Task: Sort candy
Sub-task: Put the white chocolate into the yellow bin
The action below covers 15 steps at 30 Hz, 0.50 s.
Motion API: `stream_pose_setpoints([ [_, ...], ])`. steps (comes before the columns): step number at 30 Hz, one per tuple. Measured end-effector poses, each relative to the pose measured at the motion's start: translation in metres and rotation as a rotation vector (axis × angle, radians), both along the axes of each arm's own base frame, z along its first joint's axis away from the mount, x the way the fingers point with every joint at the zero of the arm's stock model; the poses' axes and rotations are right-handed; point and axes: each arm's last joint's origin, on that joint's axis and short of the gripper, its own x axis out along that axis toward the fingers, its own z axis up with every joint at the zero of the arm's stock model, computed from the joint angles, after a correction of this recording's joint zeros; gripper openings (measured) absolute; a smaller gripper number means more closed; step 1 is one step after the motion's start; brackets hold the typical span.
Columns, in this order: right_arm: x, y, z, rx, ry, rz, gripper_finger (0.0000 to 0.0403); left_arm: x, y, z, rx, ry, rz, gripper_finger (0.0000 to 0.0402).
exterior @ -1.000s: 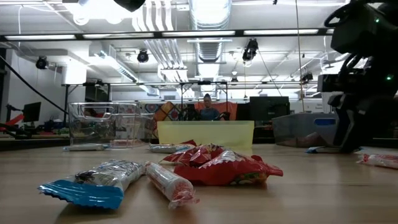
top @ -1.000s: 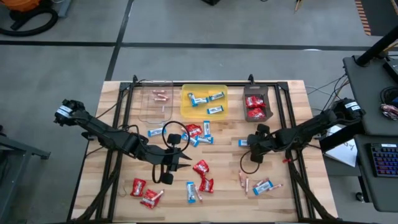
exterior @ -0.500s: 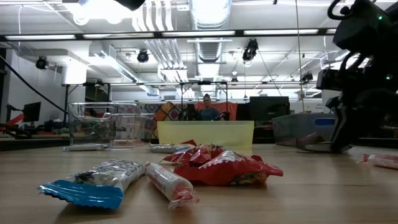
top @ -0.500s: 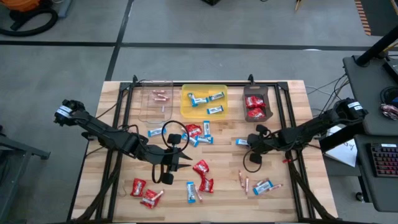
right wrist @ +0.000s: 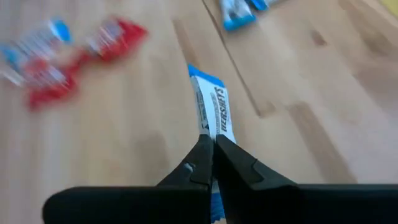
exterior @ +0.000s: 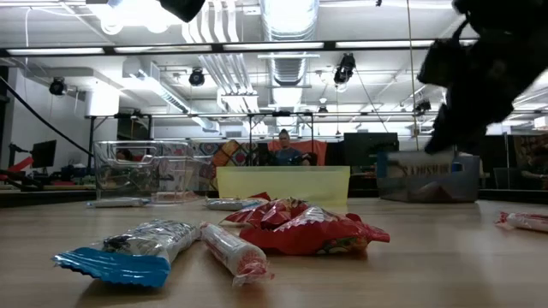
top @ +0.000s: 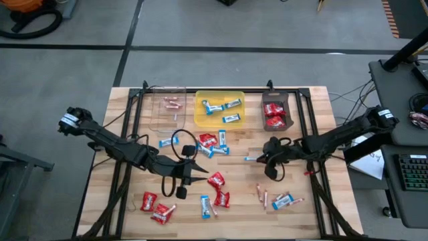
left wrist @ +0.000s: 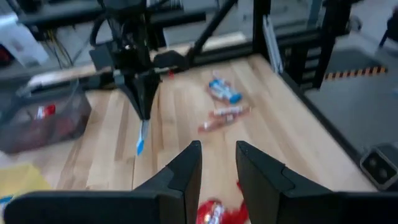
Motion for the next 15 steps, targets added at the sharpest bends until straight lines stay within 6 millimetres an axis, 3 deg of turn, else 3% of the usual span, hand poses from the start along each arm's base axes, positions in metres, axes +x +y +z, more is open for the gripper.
stream_pose_setpoints([
  [5, 0.006, 0.002, 0.011, 0.114, -0.115, -0.034, 0.0008, -0.004, 0.004, -0.015, -0.02, -0.135, -0.004, 0.0092],
  [10, 0.012, 0.004, 0.013, 0.172, -0.171, -0.065, 0.0008, -0.01, 0.011, -0.031, -0.039, -0.191, 0.012, 0.0126],
  [15, 0.014, 0.008, 0.004, 0.012, -0.136, 0.046, 0.0008, -0.016, 0.015, -0.04, -0.049, -0.245, 0.012, 0.0156],
])
